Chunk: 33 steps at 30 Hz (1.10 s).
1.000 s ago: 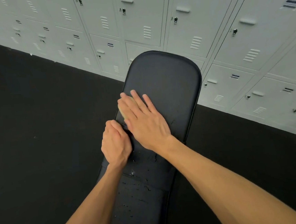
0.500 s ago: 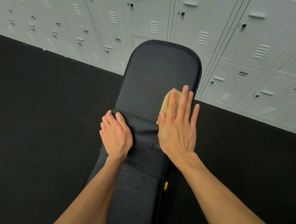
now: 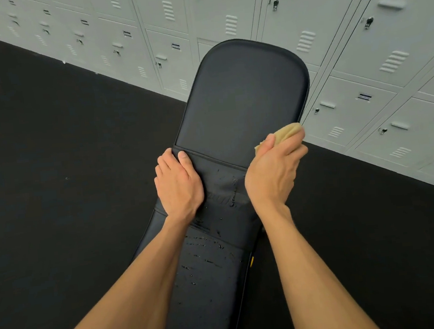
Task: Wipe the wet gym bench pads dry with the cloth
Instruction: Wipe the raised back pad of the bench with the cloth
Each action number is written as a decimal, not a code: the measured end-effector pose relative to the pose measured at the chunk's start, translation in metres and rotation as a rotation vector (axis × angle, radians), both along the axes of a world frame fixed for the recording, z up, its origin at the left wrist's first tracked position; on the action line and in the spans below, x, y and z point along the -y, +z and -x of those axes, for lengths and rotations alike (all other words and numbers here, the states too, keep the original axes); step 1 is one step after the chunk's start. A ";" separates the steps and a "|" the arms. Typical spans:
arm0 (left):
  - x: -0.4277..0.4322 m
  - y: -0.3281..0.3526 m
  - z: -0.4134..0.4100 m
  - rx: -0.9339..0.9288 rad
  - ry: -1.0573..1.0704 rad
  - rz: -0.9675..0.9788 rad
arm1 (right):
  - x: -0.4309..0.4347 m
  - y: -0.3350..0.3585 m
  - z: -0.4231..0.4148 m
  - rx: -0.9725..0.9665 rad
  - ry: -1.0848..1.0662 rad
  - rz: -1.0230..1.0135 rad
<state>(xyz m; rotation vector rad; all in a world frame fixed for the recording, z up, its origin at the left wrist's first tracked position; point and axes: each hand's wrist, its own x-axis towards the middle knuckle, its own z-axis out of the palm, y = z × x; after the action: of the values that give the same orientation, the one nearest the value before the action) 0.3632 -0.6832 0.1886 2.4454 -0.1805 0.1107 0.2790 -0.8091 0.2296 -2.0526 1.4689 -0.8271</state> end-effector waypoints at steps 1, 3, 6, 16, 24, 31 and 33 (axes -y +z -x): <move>0.000 0.001 0.000 -0.001 -0.003 0.001 | 0.004 -0.001 0.000 0.007 0.001 -0.006; -0.002 0.002 0.000 -0.002 -0.015 0.005 | 0.014 0.000 -0.001 0.018 -0.001 -0.028; -0.001 0.004 0.000 -0.026 -0.037 0.014 | 0.034 0.018 0.008 0.012 0.005 -0.111; -0.036 0.033 -0.020 -0.254 -0.096 0.293 | -0.017 0.099 -0.020 0.287 0.627 -0.380; -0.051 0.086 -0.036 -0.645 -0.188 0.972 | -0.050 0.105 -0.063 -0.046 1.056 -0.402; -0.053 0.064 -0.030 -0.479 -0.026 0.971 | -0.033 0.097 -0.084 -0.112 1.137 -0.421; -0.054 0.060 -0.023 -0.370 0.073 0.934 | -0.029 0.097 -0.090 -0.141 1.205 -0.403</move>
<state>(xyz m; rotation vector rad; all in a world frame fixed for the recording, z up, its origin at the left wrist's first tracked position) 0.3867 -0.6288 0.2491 1.5017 0.1119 -0.1903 0.3690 -0.7803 0.3265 -2.1540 0.2001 0.1056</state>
